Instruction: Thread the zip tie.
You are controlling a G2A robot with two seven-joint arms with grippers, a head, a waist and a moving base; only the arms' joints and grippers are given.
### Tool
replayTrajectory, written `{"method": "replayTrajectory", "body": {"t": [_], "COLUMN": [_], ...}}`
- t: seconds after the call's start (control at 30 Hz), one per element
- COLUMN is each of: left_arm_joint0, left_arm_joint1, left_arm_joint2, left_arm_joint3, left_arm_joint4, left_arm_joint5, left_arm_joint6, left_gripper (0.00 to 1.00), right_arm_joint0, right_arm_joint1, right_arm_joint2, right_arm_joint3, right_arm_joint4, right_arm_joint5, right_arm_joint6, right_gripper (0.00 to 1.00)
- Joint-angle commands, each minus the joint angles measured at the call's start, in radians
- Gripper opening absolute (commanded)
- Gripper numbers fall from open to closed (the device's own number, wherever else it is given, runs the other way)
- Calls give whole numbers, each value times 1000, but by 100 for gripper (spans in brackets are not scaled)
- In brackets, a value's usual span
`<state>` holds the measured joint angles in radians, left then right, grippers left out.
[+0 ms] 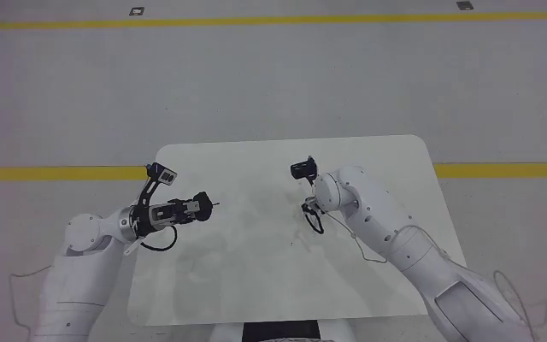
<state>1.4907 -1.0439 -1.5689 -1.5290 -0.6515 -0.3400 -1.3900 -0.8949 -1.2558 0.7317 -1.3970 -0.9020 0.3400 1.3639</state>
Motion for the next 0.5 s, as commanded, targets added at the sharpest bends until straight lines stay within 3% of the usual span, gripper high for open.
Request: {"method": "replayTrajectory", "body": {"t": [0.0, 0.47], "left_arm_joint0": [0, 0], "left_arm_joint1": [0, 0], "left_arm_joint2": [0, 0], "left_arm_joint3": [0, 0], "left_arm_joint4": [0, 0], "left_arm_joint5": [0, 0], "left_arm_joint6": [0, 0], "left_gripper": [0, 0], "right_arm_joint0": [-6, -20], "right_arm_joint1": [-5, -49], "right_arm_joint2": [0, -20], "right_arm_joint3": [7, 61], "right_arm_joint4": [-6, -41], "right_arm_joint5": [0, 0], "right_arm_joint6": [-5, -25], "right_gripper": [28, 19]}}
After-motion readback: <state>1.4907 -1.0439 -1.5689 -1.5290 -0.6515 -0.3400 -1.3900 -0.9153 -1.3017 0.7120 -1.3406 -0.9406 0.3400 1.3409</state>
